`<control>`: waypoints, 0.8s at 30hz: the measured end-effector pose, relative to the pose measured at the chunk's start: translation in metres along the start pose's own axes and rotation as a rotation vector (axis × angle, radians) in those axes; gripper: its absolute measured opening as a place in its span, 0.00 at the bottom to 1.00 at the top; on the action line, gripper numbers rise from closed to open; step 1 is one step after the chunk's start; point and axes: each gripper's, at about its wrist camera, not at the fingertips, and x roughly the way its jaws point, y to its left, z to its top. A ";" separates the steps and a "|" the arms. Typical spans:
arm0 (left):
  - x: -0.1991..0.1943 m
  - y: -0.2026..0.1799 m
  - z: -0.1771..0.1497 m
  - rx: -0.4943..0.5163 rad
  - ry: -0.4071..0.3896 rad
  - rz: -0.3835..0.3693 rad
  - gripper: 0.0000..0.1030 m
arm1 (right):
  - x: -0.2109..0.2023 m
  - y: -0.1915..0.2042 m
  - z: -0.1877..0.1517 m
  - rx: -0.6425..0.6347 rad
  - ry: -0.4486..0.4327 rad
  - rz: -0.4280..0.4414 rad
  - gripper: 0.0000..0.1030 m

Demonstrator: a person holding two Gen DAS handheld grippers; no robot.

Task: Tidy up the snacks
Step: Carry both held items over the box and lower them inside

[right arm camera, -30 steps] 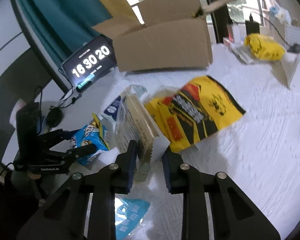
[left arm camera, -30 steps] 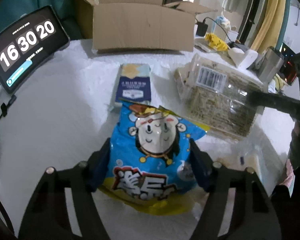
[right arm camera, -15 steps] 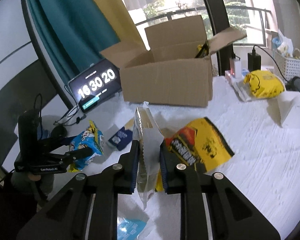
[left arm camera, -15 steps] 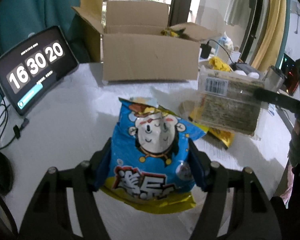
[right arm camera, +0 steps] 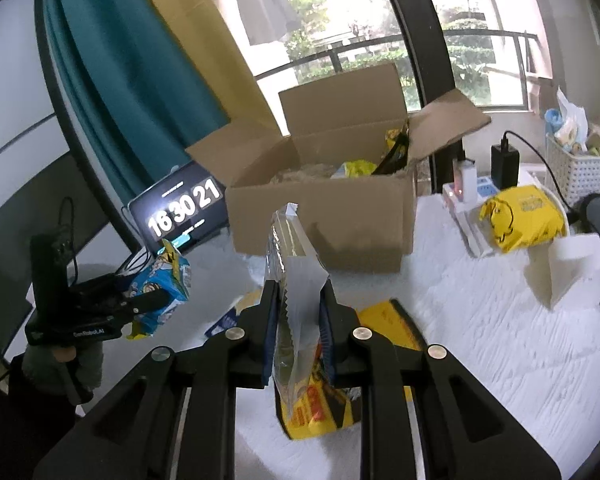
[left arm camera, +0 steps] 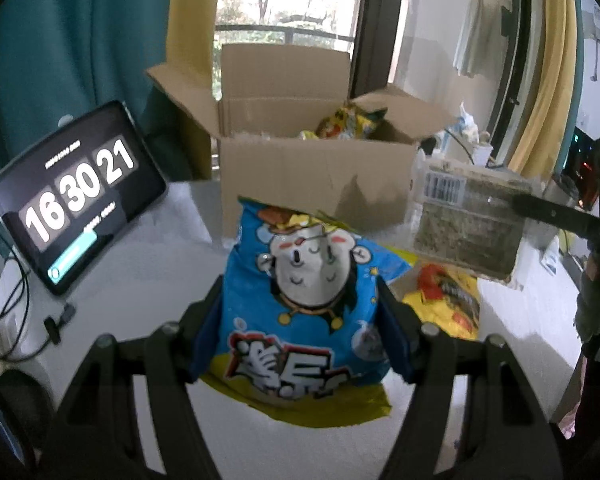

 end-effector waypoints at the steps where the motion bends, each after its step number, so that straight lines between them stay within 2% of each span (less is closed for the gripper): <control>1: 0.001 0.001 0.004 -0.001 -0.006 -0.004 0.67 | 0.001 -0.001 0.003 -0.003 -0.004 0.000 0.20; 13: 0.013 0.009 0.054 0.008 -0.080 0.017 0.67 | 0.021 -0.011 0.043 -0.033 -0.041 0.011 0.20; 20: 0.028 0.008 0.099 0.047 -0.138 0.049 0.67 | 0.032 -0.016 0.060 -0.050 -0.058 0.022 0.20; 24: 0.042 0.010 0.120 0.036 -0.154 0.050 0.67 | 0.033 -0.021 0.074 -0.065 -0.090 0.021 0.20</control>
